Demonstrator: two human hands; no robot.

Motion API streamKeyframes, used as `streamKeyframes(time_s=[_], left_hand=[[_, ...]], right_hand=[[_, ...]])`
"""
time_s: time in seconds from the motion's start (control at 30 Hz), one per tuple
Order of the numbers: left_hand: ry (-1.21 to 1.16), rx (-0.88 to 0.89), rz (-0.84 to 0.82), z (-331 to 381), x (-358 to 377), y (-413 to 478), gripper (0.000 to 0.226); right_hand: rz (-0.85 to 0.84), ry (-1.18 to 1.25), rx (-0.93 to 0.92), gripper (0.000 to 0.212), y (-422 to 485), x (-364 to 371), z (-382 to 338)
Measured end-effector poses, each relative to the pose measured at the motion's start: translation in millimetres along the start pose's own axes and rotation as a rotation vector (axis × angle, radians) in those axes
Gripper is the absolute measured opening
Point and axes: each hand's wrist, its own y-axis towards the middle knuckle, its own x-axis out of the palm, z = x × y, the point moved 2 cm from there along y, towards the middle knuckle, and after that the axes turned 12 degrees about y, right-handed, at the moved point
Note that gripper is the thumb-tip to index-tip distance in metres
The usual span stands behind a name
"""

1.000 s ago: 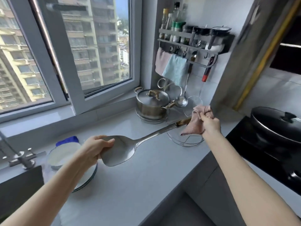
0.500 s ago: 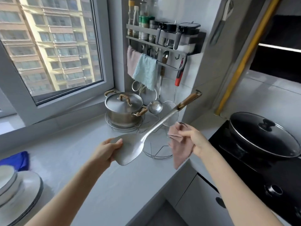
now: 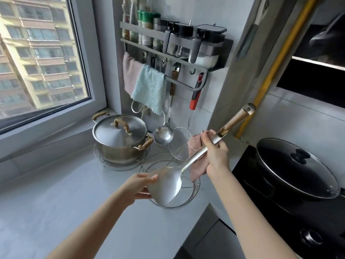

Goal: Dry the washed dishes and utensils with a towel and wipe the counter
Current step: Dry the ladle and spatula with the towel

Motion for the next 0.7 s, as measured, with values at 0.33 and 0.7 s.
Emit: streamKeyframes(time_s=[0.33,0.7], left_hand=[[0.126,-0.069,-0.034,6.2,-14.7,57.6,0.016],[0.093,0.212,0.182,107.5,-50.3,78.2,0.016]], right_hand=[[-0.121,-0.283,-0.356,0.012,33.9,27.4,28.3],[-0.336,-0.651,-0.237,0.011,74.3,43.5,72.8]])
